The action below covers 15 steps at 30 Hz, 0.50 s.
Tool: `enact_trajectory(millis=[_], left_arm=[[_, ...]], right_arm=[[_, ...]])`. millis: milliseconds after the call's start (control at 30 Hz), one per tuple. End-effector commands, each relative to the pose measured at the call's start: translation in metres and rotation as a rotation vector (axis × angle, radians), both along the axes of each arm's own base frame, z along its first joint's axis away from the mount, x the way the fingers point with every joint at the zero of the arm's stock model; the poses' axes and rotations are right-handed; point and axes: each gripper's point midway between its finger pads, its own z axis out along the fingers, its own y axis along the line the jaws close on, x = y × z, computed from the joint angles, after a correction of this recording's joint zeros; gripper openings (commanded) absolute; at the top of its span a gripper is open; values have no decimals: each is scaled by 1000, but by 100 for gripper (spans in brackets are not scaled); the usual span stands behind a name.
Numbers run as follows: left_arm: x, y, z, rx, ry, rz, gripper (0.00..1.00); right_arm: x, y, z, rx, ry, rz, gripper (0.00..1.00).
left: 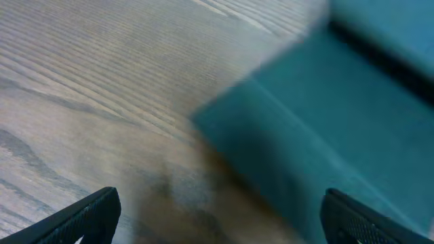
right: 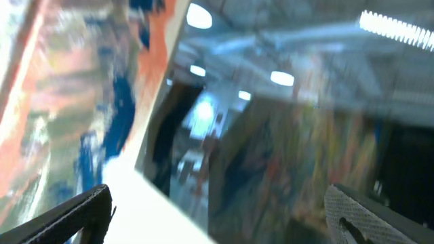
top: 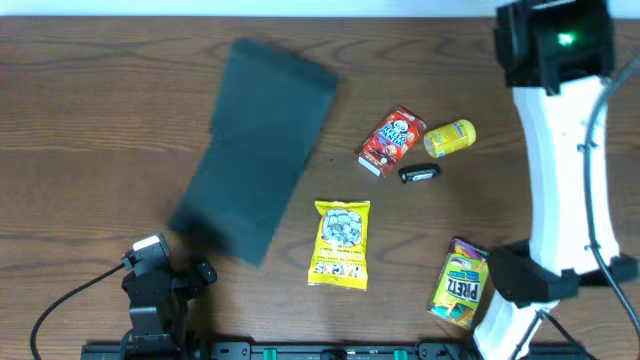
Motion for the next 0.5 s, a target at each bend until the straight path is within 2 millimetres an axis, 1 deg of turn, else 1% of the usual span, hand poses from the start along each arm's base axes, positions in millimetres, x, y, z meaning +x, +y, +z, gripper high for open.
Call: enact_trajectory(millis=[0,67,133,233,333,400,467], left_arm=[[-4,3,-10,5,33,16,95],[-4,3,-10,5,33,16,95],[-4,3,-10,5,33,16,95],[-4,3,-10,5,33,16,95],[-4,3,-10,5,33,16,95],[-4,3,-10,5,33,16,95],[-4,3,-10,5,33,16,95]], right_arm=[[16,2,-17,-27,33,-18,99],[23,1,-27,-49,68,-43,99],[34,0,-44,-71,140,-76,99],[56,-2,-92,-145,306,-133,99],[78,-3,-159,-229,522,-176,99],[91,-5,-220,-295,703,-206,99],[98,-5,-273,-352,843,-212,99]])
